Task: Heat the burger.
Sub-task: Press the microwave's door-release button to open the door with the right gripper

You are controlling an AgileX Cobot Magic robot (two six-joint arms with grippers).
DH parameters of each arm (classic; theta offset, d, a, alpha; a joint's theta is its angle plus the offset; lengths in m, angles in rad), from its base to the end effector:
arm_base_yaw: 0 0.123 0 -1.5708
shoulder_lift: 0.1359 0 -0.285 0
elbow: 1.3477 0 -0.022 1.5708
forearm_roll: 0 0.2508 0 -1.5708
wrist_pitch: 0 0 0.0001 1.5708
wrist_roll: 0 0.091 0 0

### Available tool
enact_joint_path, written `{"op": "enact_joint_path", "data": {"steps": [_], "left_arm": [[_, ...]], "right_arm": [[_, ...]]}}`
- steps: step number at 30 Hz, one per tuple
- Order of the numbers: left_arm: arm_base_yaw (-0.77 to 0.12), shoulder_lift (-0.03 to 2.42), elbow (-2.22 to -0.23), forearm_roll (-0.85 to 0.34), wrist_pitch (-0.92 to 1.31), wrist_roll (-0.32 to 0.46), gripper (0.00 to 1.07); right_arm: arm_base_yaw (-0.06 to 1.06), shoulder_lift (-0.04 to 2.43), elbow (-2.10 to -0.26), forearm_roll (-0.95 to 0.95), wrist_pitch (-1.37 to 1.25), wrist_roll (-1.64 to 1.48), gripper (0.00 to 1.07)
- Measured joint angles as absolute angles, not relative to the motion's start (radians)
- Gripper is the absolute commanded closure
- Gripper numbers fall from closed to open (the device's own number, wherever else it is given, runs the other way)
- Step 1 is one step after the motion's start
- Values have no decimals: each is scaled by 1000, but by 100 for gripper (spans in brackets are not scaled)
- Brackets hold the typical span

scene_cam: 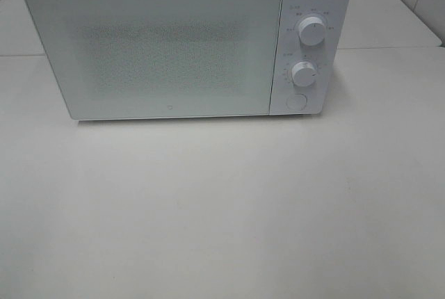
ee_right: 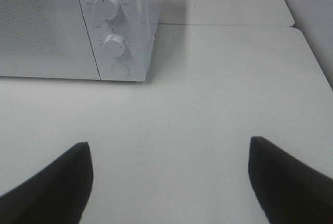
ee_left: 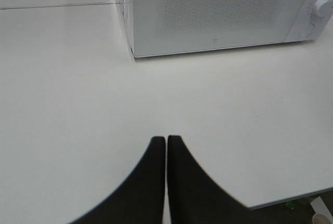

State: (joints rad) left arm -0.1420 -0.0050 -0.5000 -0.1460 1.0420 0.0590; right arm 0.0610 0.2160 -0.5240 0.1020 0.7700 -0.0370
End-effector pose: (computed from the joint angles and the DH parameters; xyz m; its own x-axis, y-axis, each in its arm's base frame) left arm -0.0069 -0.0106 0.2795 -0.4300 0.0464 -0.9016 0.2462 0.9669 -0.0677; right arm 0.0395 0.0089 0.3050 -0.3674 0.0139 -0.9300 -0.1134 0.9918 0.0596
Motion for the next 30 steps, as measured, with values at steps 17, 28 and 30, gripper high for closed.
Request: {"op": "enact_joint_path", "data": {"steps": [17, 28, 30], "left_arm": [[-142, -5, -500, -146, 1042, 59, 106], [-142, -5, -500, -146, 1042, 59, 106], [-142, -5, -500, -146, 1042, 59, 106]], "right_arm": [[61, 727, -524, 102, 314, -89, 67], [61, 983, -524, 102, -23, -89, 107], [61, 1060, -524, 102, -127, -89, 107]]}}
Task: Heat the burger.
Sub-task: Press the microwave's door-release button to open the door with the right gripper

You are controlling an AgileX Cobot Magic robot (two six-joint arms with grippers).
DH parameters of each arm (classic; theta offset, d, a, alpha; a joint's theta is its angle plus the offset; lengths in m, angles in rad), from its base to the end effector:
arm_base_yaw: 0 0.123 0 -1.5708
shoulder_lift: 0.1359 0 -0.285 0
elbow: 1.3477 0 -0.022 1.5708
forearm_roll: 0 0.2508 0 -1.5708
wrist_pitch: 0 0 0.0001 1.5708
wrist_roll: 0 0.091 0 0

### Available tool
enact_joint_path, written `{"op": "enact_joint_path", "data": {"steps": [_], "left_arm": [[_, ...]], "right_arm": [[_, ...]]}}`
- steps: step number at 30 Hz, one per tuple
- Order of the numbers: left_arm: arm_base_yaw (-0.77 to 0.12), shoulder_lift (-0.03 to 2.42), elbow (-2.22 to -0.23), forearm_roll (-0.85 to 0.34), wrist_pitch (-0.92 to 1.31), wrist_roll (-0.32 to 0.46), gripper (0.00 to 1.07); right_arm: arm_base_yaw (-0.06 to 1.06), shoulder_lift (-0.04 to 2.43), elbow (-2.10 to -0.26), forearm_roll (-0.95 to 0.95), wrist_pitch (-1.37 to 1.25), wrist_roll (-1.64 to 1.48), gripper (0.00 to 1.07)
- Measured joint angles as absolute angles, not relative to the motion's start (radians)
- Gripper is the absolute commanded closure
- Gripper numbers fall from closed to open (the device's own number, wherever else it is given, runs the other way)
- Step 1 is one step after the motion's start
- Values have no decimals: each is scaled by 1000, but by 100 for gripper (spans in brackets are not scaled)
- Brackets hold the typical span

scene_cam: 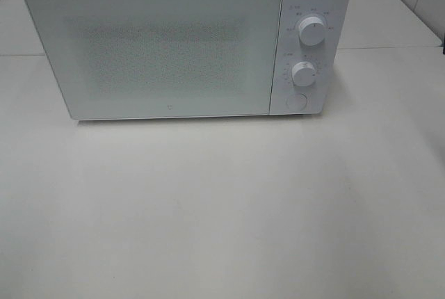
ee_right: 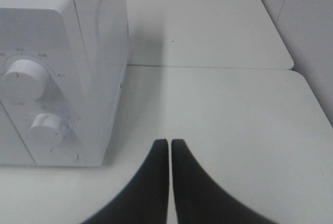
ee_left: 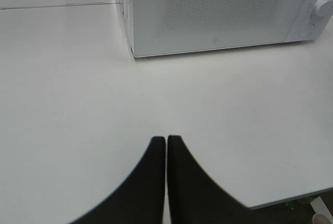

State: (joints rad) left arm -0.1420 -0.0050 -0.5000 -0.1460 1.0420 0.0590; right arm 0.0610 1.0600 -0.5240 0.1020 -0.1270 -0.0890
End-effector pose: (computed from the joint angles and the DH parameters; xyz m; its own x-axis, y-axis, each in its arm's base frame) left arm -0.0069 -0.0106 0.2795 -0.4300 0.0464 -0.9016 0.2462 0.9669 -0.0677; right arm 0.2171 0.0121 0.2703 -0.3169 -0.0072 -0.9484 -0.0449 0.9990 0.0075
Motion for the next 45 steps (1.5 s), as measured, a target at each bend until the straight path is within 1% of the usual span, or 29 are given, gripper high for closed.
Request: {"op": "enact_joint_path", "data": {"steps": [1, 3, 4, 8, 9, 11, 12, 13, 15, 16, 18, 20, 21, 22, 27, 34, 36, 37, 38, 39, 40, 41, 42, 43, 45], "left_arm": [[-142, -5, -500, -146, 1042, 59, 106], [-142, -5, -500, -146, 1042, 59, 106], [-142, -5, -500, -146, 1042, 59, 106], [-142, -5, -500, -146, 1042, 59, 106], [-142, -5, -500, -146, 1042, 59, 106], [-142, -5, -500, -146, 1042, 59, 106], [-142, -5, -500, -146, 1042, 59, 106], [-142, -5, -500, -146, 1042, 59, 106], [-142, -5, -500, -146, 1042, 59, 106], [-142, -5, -500, -146, 1042, 59, 106], [-142, -5, -500, -146, 1042, 59, 106], [-142, -5, -500, -146, 1042, 59, 106], [-142, -5, -500, -146, 1042, 59, 106], [-142, -5, -500, -146, 1042, 59, 106], [-142, -5, -500, -146, 1042, 59, 106], [-142, -5, -500, -146, 1042, 59, 106], [-142, -5, -500, -146, 1042, 59, 106], [-142, -5, -500, -146, 1042, 59, 106], [-142, -5, -500, -146, 1042, 59, 106], [-142, -5, -500, -146, 1042, 59, 106], [-142, -5, -500, -146, 1042, 59, 106], [-142, -5, -500, -146, 1042, 59, 106], [-142, -5, -500, -146, 1042, 59, 106], [-142, -5, -500, -146, 1042, 59, 106], [-142, -5, -500, -146, 1042, 59, 106]], "right_arm": [[61, 1060, -524, 102, -127, -89, 107], [61, 1125, -524, 102, -243, -88, 107], [61, 1125, -524, 102, -243, -88, 107], [78, 1201, -519, 100, -377, -87, 106], [109, 1234, -500, 90, -474, -87, 106], [130, 1254, -486, 86, -525, -87, 106], [169, 1292, -456, 80, -615, -87, 106], [169, 1292, -456, 80, -615, -87, 106], [224, 1362, -409, 80, -746, -87, 105], [224, 1362, -409, 80, -746, -87, 105], [263, 1436, -381, 80, -840, -87, 104], [268, 1459, -377, 80, -861, -87, 104], [273, 1516, -374, 80, -894, -87, 103], [273, 1516, -374, 80, -894, -87, 103], [274, 1668, -370, 83, -961, -86, 101], [274, 1767, -368, 83, -1063, -39, 101], [274, 1797, -368, 77, -1099, 115, 101], [274, 1797, -368, 77, -1099, 115, 101], [274, 1811, -368, 57, -1113, 238, 101], [274, 1817, -368, 45, -1119, 295, 101], [274, 1817, -368, 45, -1119, 295, 101], [274, 1827, -368, 13, -1132, 443, 100], [274, 1831, -368, -8, -1142, 513, 100], [274, 1831, -368, -8, -1142, 513, 100], [274, 1854, -369, -61, -1184, 691, 100]]}}
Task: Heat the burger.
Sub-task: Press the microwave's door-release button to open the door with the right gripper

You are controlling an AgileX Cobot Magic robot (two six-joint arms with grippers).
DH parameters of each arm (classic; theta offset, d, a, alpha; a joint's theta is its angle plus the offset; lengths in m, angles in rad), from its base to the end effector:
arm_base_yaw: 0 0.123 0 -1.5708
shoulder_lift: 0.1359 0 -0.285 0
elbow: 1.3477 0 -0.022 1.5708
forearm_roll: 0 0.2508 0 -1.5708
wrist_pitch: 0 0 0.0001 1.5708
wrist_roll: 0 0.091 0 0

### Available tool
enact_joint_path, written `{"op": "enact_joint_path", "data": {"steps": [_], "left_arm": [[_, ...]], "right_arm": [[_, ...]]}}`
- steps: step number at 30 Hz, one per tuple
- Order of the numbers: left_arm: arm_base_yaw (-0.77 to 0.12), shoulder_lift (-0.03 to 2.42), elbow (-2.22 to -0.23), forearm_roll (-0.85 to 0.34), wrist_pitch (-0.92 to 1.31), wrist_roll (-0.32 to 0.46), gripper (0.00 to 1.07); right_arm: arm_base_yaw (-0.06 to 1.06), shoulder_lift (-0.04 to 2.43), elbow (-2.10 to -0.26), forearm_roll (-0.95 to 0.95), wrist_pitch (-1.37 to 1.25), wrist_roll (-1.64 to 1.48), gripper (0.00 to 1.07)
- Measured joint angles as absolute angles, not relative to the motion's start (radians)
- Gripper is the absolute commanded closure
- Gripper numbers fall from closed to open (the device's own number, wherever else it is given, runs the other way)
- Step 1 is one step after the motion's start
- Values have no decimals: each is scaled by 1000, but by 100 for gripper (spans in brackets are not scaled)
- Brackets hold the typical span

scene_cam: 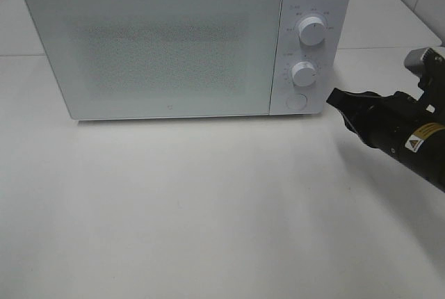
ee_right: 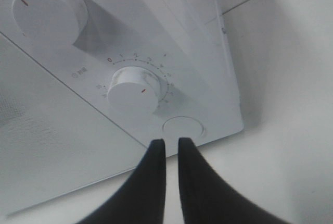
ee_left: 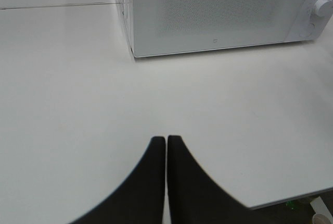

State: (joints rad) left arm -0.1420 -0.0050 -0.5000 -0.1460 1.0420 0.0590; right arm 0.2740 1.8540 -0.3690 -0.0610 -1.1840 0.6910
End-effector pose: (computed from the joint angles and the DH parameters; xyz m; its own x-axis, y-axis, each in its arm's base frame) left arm -0.0069 -0.0106 0.2795 -0.4300 0.0464 -0.9016 0.2462 0.9669 -0.0677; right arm 0.2581 0.0779 0.1206 -0.3611 0.5409 -0.7597 -0.1269 0.7785 0.6146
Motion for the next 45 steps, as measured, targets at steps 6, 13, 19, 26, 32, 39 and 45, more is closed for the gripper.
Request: {"op": "enact_joint_path", "data": {"steps": [6, 13, 19, 26, 32, 39, 45], "left_arm": [[-142, -5, -500, -146, 1042, 59, 106], [-142, -5, -500, -146, 1042, 59, 106], [-142, -5, -500, -146, 1042, 59, 106], [-142, -5, -500, -146, 1042, 59, 106], [-142, -5, -500, -146, 1042, 59, 106], [-142, -5, -500, -146, 1042, 59, 106], [-142, -5, -500, -146, 1042, 59, 106]], "right_arm": [[274, 1912, -369, -114, -1202, 984, 100], [274, 1943, -369, -123, -1202, 1274, 100], [274, 1943, -404, -142, -1201, 1364, 102], [274, 1943, -493, -172, -1189, 1387, 101], [274, 1943, -543, -136, -1081, 1387, 101], [274, 1944, -583, -130, -1026, 1387, 101], [276, 1962, -589, -132, -1010, 1387, 101]]}}
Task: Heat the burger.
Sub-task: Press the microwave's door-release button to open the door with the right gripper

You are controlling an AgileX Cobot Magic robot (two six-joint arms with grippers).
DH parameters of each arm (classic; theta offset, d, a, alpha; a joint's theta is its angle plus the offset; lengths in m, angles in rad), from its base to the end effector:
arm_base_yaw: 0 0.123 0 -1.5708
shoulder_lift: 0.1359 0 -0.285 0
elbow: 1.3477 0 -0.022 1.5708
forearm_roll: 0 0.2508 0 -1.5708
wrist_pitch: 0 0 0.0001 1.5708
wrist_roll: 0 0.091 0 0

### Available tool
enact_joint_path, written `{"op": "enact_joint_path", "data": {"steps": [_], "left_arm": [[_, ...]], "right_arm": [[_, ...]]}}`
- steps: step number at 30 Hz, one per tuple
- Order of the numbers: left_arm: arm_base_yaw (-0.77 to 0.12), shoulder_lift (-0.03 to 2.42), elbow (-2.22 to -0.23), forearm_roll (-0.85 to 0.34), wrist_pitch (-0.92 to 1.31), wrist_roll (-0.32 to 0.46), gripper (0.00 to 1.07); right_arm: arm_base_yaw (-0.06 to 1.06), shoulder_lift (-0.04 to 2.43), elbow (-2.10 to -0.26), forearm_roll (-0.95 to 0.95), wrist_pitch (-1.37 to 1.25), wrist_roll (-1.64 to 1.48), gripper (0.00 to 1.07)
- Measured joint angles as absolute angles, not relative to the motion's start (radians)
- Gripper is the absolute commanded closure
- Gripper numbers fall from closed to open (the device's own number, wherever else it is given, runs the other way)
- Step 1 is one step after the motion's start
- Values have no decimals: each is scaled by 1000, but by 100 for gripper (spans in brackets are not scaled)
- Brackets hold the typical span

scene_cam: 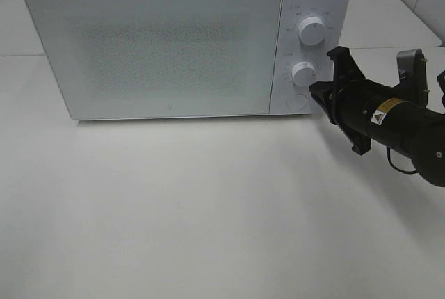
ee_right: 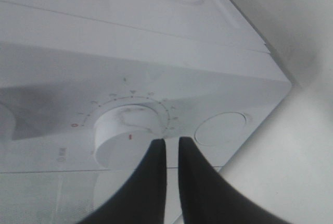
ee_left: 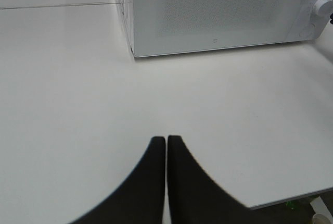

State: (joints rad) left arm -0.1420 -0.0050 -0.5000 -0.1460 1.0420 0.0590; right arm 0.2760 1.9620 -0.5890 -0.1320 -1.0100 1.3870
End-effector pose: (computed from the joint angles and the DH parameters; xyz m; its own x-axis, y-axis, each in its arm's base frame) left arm -0.0069 -0.0106 0.2795 -0.4300 0.0464 -0.9016 0.2462 0.9669 -0.0677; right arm 0.3069 0.0975 0.1098 -0.4287 0.8782 -0.2120 0.1631 0.3060 0.9380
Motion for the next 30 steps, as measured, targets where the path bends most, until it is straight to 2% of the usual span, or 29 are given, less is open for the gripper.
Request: {"op": "enact_joint_path", "data": {"steps": [8, 13, 21, 30], "left_arm": [[-142, -5, -500, -146, 1042, 59, 106], [-142, -5, -500, -146, 1042, 59, 106], [-142, -5, -500, -146, 1042, 59, 106], [-142, -5, -500, -146, 1042, 59, 106]], "right_arm": [[354, 2056, -610, -130, -1064, 1387, 101], [361, 2091, -645, -115, -1074, 1387, 101], [361, 2107, -660, 14, -1072, 1380, 101], [361, 2151, -709, 39, -1070, 1370, 101]]}}
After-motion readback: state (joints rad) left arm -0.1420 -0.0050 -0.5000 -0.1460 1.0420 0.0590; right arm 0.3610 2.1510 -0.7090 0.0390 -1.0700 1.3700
